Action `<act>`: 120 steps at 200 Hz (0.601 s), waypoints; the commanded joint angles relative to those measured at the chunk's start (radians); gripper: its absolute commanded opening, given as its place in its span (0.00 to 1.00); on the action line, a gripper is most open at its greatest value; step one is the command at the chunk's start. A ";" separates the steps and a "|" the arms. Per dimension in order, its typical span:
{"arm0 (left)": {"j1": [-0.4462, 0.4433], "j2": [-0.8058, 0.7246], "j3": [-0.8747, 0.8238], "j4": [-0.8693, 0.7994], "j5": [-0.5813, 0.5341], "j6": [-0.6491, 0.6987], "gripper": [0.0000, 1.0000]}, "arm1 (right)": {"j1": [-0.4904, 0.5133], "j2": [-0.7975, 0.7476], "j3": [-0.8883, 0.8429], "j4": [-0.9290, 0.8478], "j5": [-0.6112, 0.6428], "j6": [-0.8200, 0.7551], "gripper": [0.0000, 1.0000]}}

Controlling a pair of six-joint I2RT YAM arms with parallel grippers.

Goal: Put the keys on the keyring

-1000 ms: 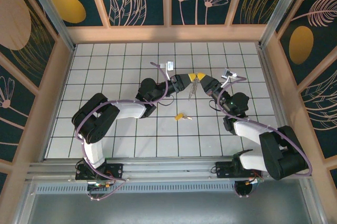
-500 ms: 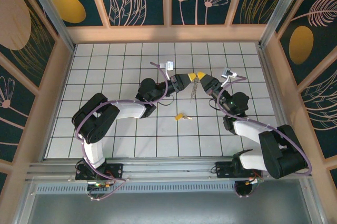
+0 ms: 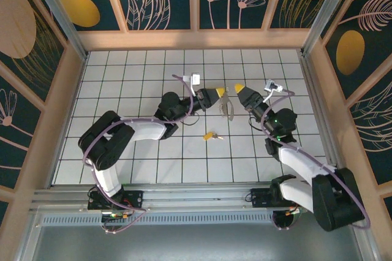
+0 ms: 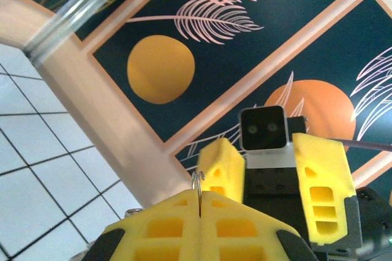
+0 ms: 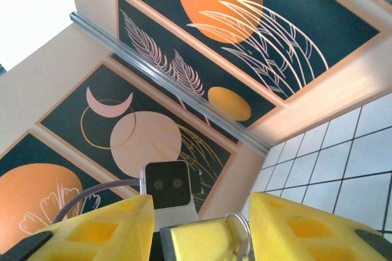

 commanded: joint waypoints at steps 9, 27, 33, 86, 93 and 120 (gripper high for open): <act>0.055 -0.120 -0.064 0.006 -0.047 0.097 0.00 | -0.008 -0.089 -0.052 -0.238 0.015 -0.091 0.47; 0.082 -0.168 -0.103 -0.009 -0.049 0.129 0.00 | -0.006 -0.103 -0.056 -0.357 0.011 -0.134 0.48; 0.089 -0.184 -0.114 -0.019 -0.049 0.145 0.00 | -0.001 -0.098 -0.055 -0.390 0.008 -0.154 0.48; 0.112 -0.315 -0.178 -0.130 -0.070 0.291 0.00 | 0.104 0.066 0.023 -0.584 0.064 -0.331 0.47; 0.114 -0.327 -0.184 -0.137 -0.072 0.298 0.00 | 0.120 0.097 0.034 -0.597 0.076 -0.349 0.47; 0.120 -0.367 -0.207 -0.154 -0.078 0.318 0.00 | 0.177 0.207 0.077 -0.634 0.119 -0.407 0.40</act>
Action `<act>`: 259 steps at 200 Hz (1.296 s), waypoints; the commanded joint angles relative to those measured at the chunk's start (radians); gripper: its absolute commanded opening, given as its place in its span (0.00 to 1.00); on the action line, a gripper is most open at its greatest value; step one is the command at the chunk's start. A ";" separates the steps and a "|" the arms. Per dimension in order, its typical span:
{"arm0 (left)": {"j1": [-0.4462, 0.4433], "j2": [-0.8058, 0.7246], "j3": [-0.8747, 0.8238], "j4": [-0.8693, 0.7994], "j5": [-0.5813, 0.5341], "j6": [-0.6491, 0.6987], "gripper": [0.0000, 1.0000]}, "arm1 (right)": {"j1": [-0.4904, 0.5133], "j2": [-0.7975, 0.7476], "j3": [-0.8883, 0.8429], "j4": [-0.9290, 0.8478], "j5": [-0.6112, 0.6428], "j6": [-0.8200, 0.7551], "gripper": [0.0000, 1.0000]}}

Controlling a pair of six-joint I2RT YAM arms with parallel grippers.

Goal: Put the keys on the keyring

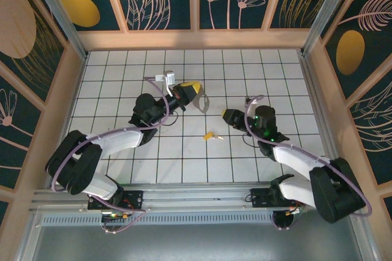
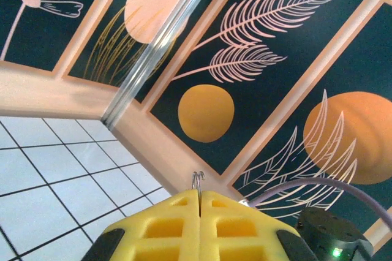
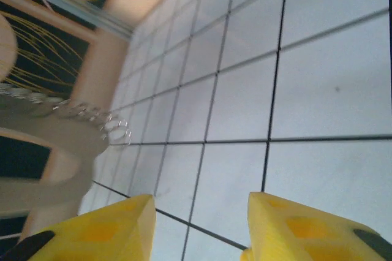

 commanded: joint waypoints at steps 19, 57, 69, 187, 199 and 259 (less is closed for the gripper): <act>0.015 -0.071 -0.042 -0.010 -0.018 0.060 0.00 | 0.077 0.132 0.081 -0.094 0.096 -0.140 0.36; 0.018 -0.102 -0.067 -0.007 -0.025 0.062 0.00 | 0.139 0.243 0.128 -0.151 0.171 -0.198 0.31; 0.018 -0.108 -0.070 -0.008 -0.026 0.063 0.00 | 0.155 0.277 0.143 -0.162 0.190 -0.211 0.29; 0.022 -0.130 -0.084 -0.013 -0.021 0.064 0.00 | 0.219 0.382 0.164 -0.160 0.219 -0.218 0.20; 0.023 -0.132 -0.086 -0.009 -0.022 0.062 0.00 | 0.221 0.383 0.162 -0.160 0.221 -0.217 0.19; 0.023 -0.138 -0.091 -0.005 -0.019 0.056 0.00 | 0.227 0.389 0.162 -0.164 0.227 -0.212 0.13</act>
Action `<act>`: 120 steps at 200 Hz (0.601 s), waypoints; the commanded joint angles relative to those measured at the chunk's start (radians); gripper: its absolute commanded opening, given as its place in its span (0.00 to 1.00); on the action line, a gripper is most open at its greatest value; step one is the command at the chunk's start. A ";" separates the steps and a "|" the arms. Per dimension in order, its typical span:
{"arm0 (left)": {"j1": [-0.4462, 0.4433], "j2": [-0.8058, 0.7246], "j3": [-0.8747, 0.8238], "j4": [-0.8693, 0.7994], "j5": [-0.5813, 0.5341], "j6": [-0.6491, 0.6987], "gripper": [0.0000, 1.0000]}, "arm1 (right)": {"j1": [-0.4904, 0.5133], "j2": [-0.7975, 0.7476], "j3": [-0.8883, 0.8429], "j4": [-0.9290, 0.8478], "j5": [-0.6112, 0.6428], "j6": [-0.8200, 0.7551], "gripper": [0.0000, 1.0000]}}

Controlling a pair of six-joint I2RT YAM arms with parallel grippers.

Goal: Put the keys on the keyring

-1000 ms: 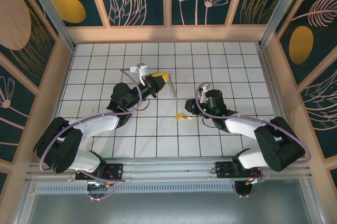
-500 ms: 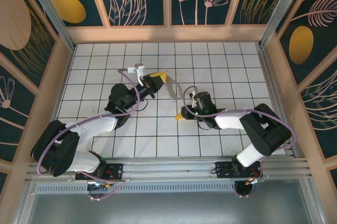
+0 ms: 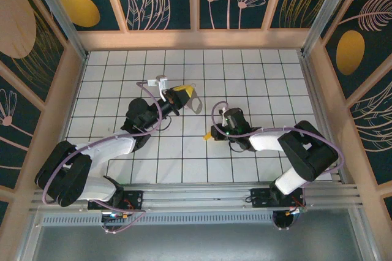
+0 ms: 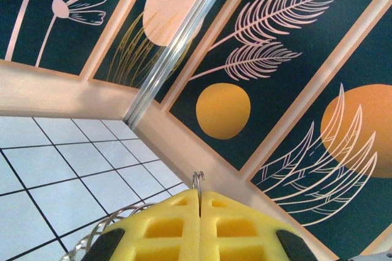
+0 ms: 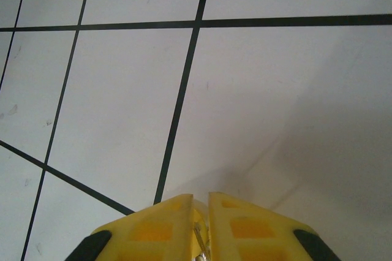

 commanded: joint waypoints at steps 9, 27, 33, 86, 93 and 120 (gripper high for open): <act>0.006 -0.024 -0.006 0.050 0.004 0.002 0.00 | 0.010 0.011 0.013 -0.011 0.019 0.000 0.12; 0.006 -0.023 -0.007 0.055 0.005 -0.001 0.00 | 0.012 0.007 0.008 -0.014 0.021 0.000 0.12; 0.005 -0.023 -0.007 0.058 0.005 -0.003 0.00 | 0.012 0.005 0.005 -0.014 0.022 0.001 0.11; 0.005 -0.014 -0.003 0.067 0.013 -0.017 0.00 | 0.012 -0.027 -0.017 -0.014 0.028 0.009 0.12; 0.006 -0.013 -0.003 0.069 0.013 -0.018 0.00 | 0.012 -0.032 -0.020 -0.016 0.028 0.009 0.12; 0.005 -0.006 0.000 0.075 0.016 -0.024 0.00 | 0.014 -0.050 -0.029 -0.016 0.027 0.011 0.14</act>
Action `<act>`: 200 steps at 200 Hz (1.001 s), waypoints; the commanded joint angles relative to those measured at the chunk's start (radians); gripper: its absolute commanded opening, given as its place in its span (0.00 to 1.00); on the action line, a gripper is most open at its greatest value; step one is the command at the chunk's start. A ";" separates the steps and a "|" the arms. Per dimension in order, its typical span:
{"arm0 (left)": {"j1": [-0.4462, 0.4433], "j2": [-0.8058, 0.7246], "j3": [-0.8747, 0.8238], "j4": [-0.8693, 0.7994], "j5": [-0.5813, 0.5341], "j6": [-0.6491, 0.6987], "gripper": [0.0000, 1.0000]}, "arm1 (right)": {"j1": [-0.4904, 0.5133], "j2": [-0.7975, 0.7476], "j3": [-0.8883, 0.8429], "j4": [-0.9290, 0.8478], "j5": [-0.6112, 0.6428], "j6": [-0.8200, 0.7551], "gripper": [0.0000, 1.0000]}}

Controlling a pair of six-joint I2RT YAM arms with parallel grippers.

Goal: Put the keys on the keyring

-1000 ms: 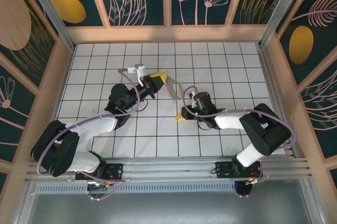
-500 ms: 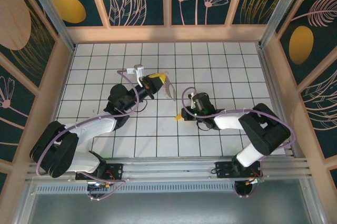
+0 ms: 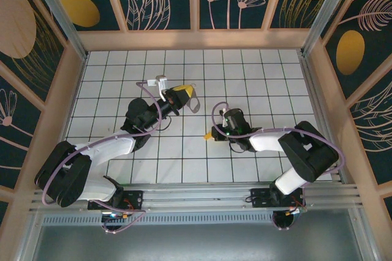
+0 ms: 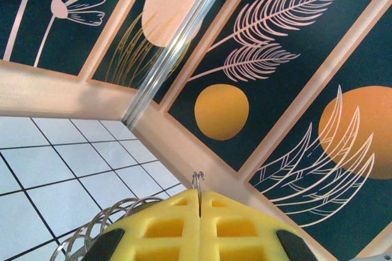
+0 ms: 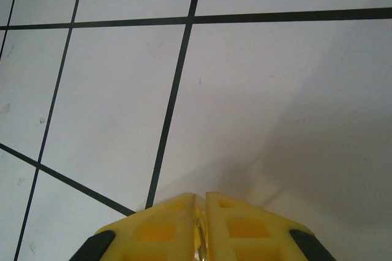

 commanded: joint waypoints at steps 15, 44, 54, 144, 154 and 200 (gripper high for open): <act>0.005 -0.001 0.002 0.075 0.017 -0.021 0.00 | 0.011 -0.045 -0.025 -0.010 0.010 0.010 0.15; 0.005 0.005 0.005 0.079 0.018 -0.026 0.00 | 0.011 -0.055 -0.037 -0.005 0.006 0.012 0.16; 0.005 0.009 0.004 0.084 0.020 -0.029 0.00 | 0.011 -0.056 -0.039 -0.004 0.005 0.014 0.16; 0.005 0.024 0.011 0.095 0.031 -0.039 0.00 | 0.012 -0.021 -0.018 0.016 -0.012 0.014 0.11; 0.006 0.024 0.011 0.093 0.031 -0.039 0.00 | 0.011 -0.021 -0.017 0.017 -0.013 0.012 0.08; 0.005 0.031 0.013 0.097 0.040 -0.047 0.00 | 0.011 -0.034 -0.014 0.017 -0.022 0.012 0.00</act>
